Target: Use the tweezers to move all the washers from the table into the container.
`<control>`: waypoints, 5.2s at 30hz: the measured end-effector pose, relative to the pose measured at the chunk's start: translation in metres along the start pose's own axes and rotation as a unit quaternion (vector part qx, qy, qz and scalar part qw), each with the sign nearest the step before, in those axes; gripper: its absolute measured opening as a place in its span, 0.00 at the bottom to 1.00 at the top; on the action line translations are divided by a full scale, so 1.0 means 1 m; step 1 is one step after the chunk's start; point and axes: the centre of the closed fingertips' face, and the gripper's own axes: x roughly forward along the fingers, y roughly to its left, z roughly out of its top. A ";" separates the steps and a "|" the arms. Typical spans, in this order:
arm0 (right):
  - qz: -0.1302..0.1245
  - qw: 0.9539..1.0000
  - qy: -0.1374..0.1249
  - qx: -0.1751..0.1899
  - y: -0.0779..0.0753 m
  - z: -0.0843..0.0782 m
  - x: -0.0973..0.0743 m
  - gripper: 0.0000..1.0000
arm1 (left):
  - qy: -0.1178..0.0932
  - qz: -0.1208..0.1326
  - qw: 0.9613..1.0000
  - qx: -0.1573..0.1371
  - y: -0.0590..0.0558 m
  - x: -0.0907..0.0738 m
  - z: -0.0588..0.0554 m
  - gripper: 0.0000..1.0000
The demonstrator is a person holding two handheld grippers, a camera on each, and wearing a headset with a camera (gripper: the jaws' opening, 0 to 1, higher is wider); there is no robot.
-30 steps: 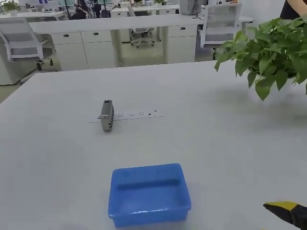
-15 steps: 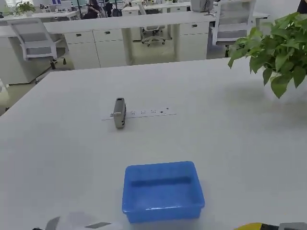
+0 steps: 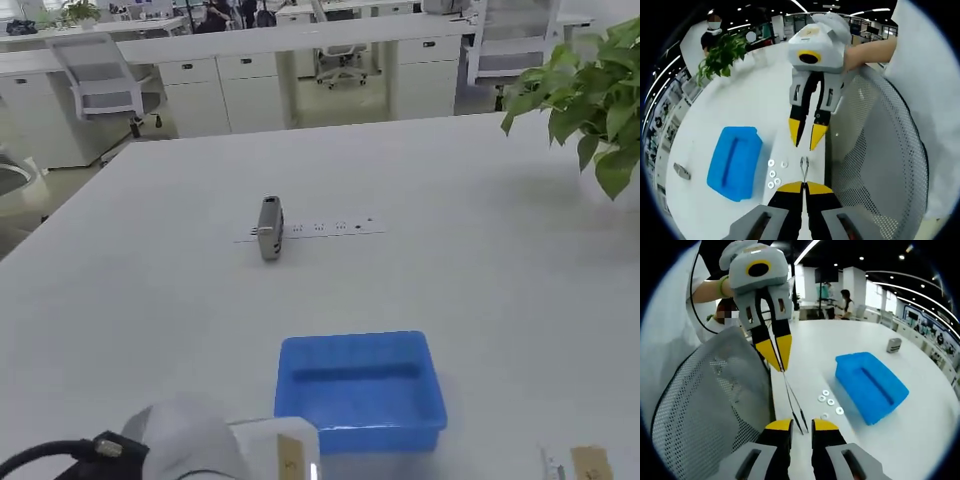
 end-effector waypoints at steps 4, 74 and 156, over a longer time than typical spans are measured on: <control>0.020 0.999 0.018 -0.023 0.003 -0.004 0.010 0.11 | 0.005 -0.007 1.000 -0.006 0.000 0.000 0.007 0.00; 0.029 0.999 -0.046 0.000 -0.025 0.018 0.036 0.03 | 0.026 -0.077 0.997 0.003 0.037 0.026 0.036 0.00; -0.186 0.948 -0.176 0.191 -0.164 0.075 -0.037 0.03 | -0.301 0.428 0.794 -0.309 0.087 -0.095 -0.059 0.92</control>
